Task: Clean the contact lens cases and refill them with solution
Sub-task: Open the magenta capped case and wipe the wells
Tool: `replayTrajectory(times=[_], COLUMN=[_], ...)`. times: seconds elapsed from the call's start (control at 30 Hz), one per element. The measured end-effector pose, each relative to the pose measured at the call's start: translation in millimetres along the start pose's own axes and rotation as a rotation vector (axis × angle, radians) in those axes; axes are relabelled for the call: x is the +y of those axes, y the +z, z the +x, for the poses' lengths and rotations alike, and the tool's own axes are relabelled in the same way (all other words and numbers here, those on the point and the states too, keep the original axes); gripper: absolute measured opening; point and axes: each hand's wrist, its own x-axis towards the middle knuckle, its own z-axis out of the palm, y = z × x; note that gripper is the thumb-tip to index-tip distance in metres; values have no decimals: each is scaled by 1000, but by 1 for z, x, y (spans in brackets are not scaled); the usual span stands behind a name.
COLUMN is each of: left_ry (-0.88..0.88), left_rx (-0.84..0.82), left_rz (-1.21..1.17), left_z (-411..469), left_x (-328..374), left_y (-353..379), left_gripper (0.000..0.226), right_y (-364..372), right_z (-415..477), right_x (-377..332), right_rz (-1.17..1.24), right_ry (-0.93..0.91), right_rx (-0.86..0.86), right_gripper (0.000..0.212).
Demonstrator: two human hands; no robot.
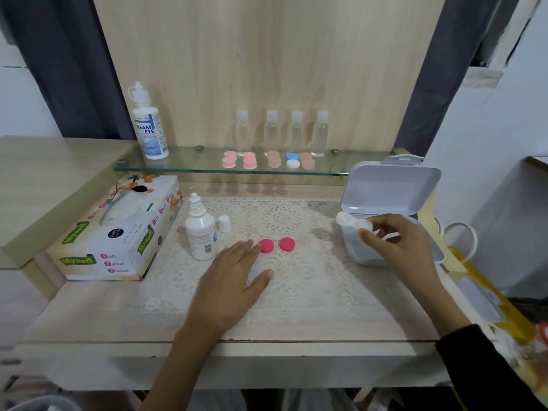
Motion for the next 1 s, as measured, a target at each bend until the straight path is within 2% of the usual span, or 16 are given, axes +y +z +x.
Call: replayTrajectory(times=[0.13, 0.5, 0.63, 0.83, 1.0], left_ry=[8, -4, -2, 1, -2], left_rx=[8, 7, 9, 4, -1], left_rz=[-14, -9, -4, -23, -2], left_z=[0, 1, 1, 1, 1], left_x=[1, 1, 1, 1, 1], left_y=[0, 1, 1, 0, 0], left_gripper=[88, 88, 88, 88, 89], right_y=[-19, -36, -37, -36, -35], right_z=[8, 10, 9, 10, 9], right_x=[20, 33, 33, 34, 35], right_rz=[-119, -399, -435, -475, -497], right_ry=[27, -322, -386, -504, -514], right_rx=[51, 7, -2, 13, 13], right_gripper=[15, 28, 35, 28, 28])
